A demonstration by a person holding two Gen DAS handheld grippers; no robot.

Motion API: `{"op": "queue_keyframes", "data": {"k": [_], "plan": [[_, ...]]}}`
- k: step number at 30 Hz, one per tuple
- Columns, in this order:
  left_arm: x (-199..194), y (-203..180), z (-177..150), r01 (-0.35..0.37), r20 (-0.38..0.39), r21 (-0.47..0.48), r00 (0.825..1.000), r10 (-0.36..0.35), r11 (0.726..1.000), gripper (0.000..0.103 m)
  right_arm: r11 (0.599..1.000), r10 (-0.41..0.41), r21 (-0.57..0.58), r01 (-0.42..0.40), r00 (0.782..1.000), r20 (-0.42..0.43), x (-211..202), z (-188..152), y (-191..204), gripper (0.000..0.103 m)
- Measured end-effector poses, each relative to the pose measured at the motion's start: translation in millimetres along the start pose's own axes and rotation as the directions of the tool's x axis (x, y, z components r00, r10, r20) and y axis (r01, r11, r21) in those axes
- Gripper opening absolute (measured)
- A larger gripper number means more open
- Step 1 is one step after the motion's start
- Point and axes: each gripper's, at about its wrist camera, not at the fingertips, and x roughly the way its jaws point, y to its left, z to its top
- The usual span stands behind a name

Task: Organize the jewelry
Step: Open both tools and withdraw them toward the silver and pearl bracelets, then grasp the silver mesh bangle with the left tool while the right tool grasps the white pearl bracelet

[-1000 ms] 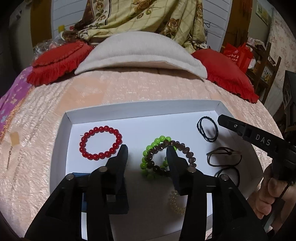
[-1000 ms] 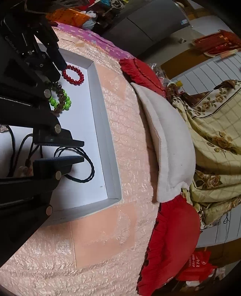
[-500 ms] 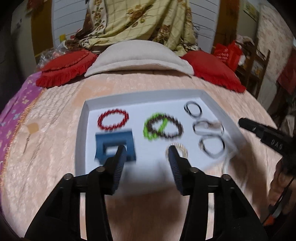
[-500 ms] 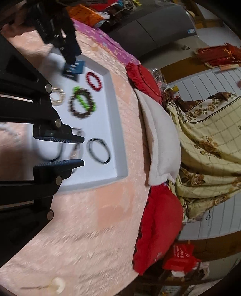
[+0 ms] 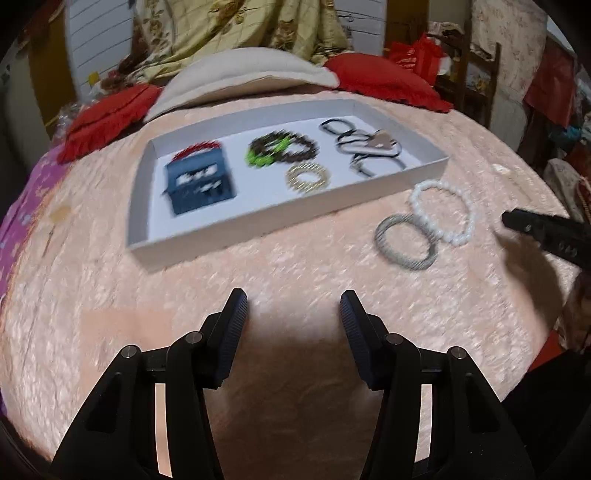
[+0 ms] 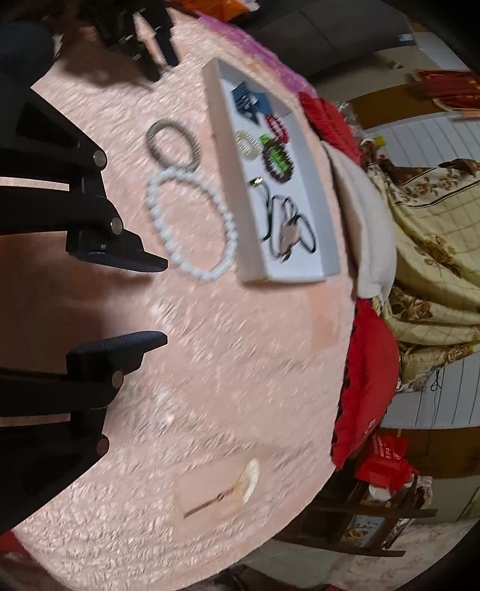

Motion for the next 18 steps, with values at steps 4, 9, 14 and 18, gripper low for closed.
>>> {"op": "queue_keyframes", "data": {"k": [4, 9, 14, 18], "plan": [[18, -18, 28, 0.137, -0.02, 0.048, 0.99, -0.136, 0.989, 0.051, 0.996, 0.051, 0.065, -0.052, 0.998, 0.024, 1, 5, -14, 0.031], [36, -42, 44, 0.162, -0.041, 0.121, 0.987, -0.158, 0.979, 0.044, 0.999, 0.038, 0.028, -0.038, 0.999, -0.012, 15, 11, 3, 0.031], [52, -58, 42, 0.139, -0.095, 0.182, 0.988, -0.124, 0.973, 0.034, 0.999, 0.053, 0.003, -0.053, 0.999, -0.008, 18, 14, 11, 0.031], [50, -57, 39, 0.142, -0.081, 0.182, 0.988, -0.129, 0.973, 0.012, 0.998, 0.068, 0.012, -0.068, 0.998, 0.005, 18, 18, 11, 0.031]]}}
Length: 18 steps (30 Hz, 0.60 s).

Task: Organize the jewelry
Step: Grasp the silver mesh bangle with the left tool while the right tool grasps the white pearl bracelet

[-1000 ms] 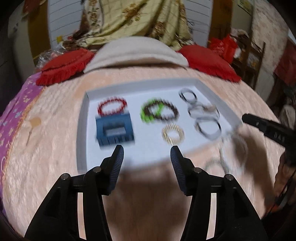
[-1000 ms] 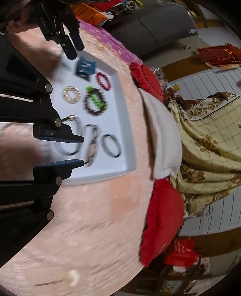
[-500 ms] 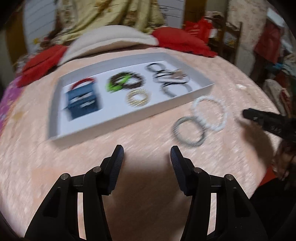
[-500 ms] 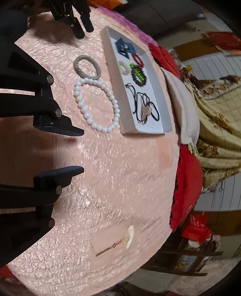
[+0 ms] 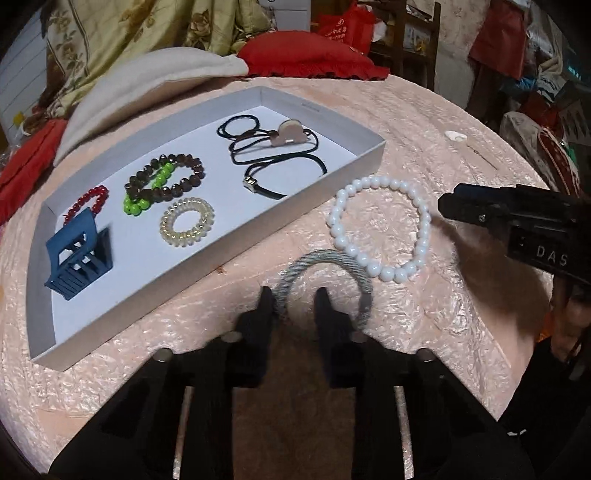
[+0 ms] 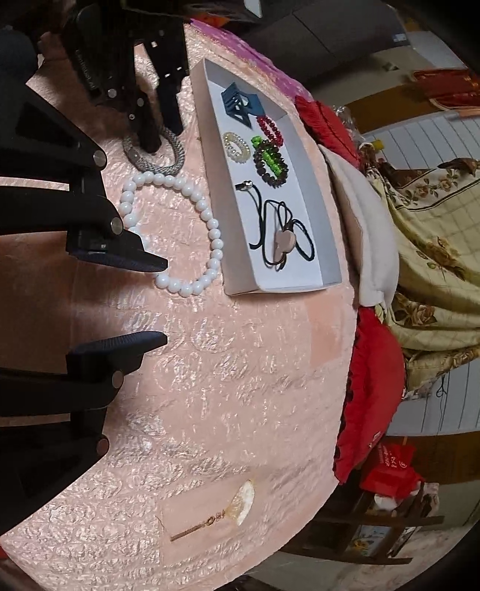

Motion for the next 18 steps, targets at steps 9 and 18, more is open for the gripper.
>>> {"op": "queue_keyframes", "data": {"k": [9, 18], "plan": [[-22, 39, -28, -0.094, 0.006, -0.131, 0.995, 0.096, 0.987, 0.006, 0.996, 0.036, -0.081, -0.037, 0.999, -0.022, 19, 6, 22, 0.031], [-39, 62, -59, -0.131, 0.037, -0.244, 0.989, 0.144, 0.961, 0.006, 0.992, -0.026, -0.125, 0.022, 0.999, -0.034, 42, 15, 28, 0.032]]}}
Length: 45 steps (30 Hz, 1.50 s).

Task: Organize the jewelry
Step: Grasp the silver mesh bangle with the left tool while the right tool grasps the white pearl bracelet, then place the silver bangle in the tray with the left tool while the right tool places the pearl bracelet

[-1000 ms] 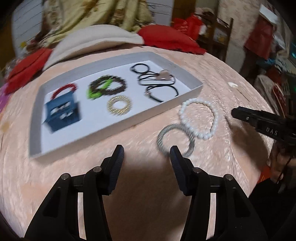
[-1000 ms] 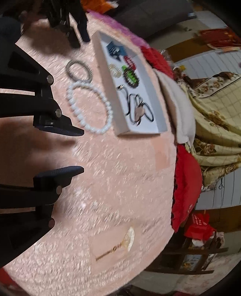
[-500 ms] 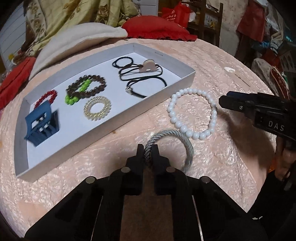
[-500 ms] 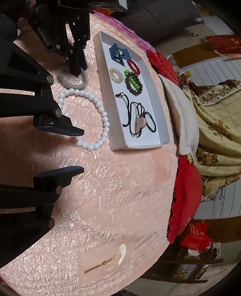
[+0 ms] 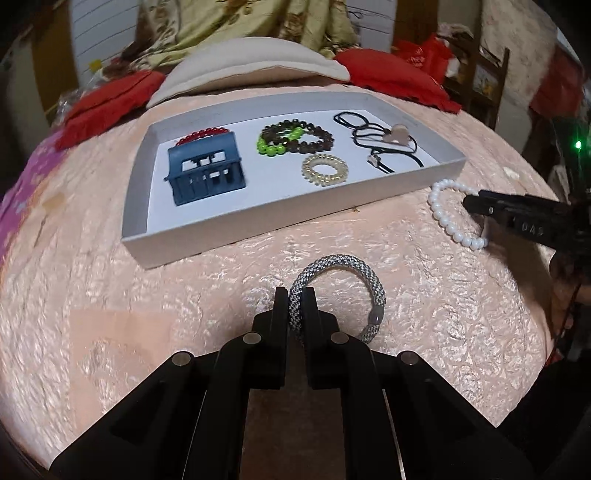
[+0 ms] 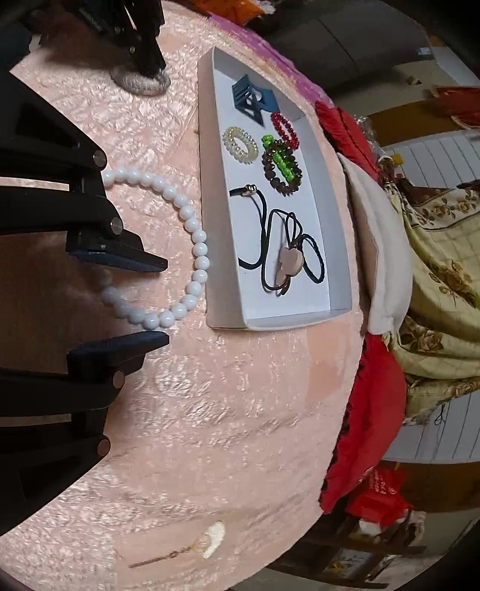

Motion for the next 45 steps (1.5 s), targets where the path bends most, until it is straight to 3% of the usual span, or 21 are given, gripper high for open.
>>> {"op": "queue_keyframes", "data": {"k": [4, 6, 9, 15, 21, 45], "plan": [[-1, -3, -1, -0.015, 0.012, -0.008, 1.0, 0.015, 1.0, 0.006, 0.999, -0.014, -0.034, 0.014, 1.0, 0.0, -2, -3, 5, 0.013], [-1, -2, -2, -0.008, 0.014, -0.018, 1.0, 0.008, 1.0, 0.006, 0.999, -0.026, -0.046, 0.026, 1.0, 0.001, -5, -5, 6, 0.009], [-1, -1, -2, 0.0, 0.014, -0.03, 1.0, 0.001, 1.0, 0.006, 1.0, -0.006, -0.027, 0.006, 1.0, 0.001, -10, -9, 3, 0.009], [-1, -5, -3, -0.026, 0.019, -0.016, 0.999, 0.026, 1.0, 0.007, 0.986, 0.165, 0.016, -0.165, 0.986, 0.028, -32, -20, 10, 0.008], [-1, -9, -3, -0.057, 0.02, 0.004, 0.998, 0.057, 0.998, 0.007, 0.989, 0.145, -0.017, -0.145, 0.989, 0.002, -29, -25, 24, 0.008], [-1, -10, -4, -0.065, 0.021, 0.004, 0.998, 0.065, 0.998, 0.007, 0.994, 0.1, -0.045, -0.097, 0.992, 0.076, -48, -21, 28, 0.008]]}}
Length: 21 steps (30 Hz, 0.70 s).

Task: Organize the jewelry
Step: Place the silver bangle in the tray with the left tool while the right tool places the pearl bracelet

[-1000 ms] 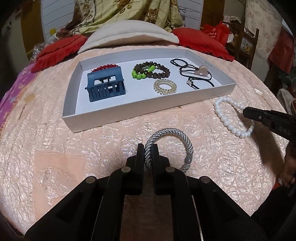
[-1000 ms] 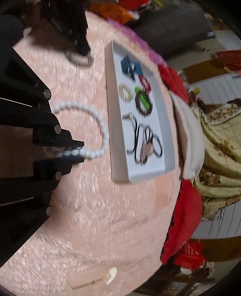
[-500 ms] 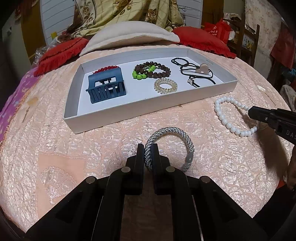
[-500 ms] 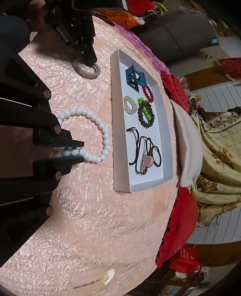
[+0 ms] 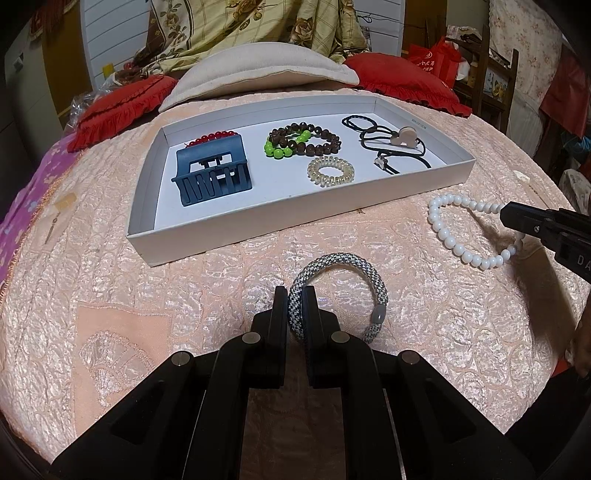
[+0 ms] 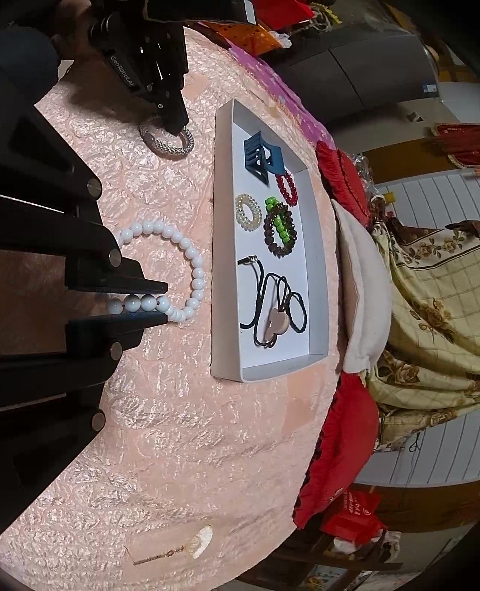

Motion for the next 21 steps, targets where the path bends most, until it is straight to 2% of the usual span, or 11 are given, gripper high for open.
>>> {"op": "queue_keyframes", "data": {"k": [5, 8, 14, 21], "plan": [[0, 0, 0, 0.005, -0.003, 0.003, 1.0, -0.005, 1.0, 0.006, 1.0, 0.013, 0.011, -0.013, 0.999, 0.043, -9, 3, -1, 0.008], [-1, 5, 2, 0.036, -0.012, -0.018, 0.999, -0.036, 0.999, 0.006, 0.999, 0.026, 0.026, -0.028, 0.996, 0.082, -18, 7, -2, 0.008], [-28, 1, 17, 0.085, 0.058, -0.003, 0.995, -0.084, 0.996, 0.006, 0.998, 0.047, 0.035, -0.053, 0.987, 0.151, -36, 21, -1, 0.008], [-48, -2, 37, 0.118, 0.11, 0.005, 0.987, -0.118, 0.993, 0.006, 0.997, 0.066, 0.026, -0.072, 0.98, 0.189, -50, 35, 0, 0.008]]}}
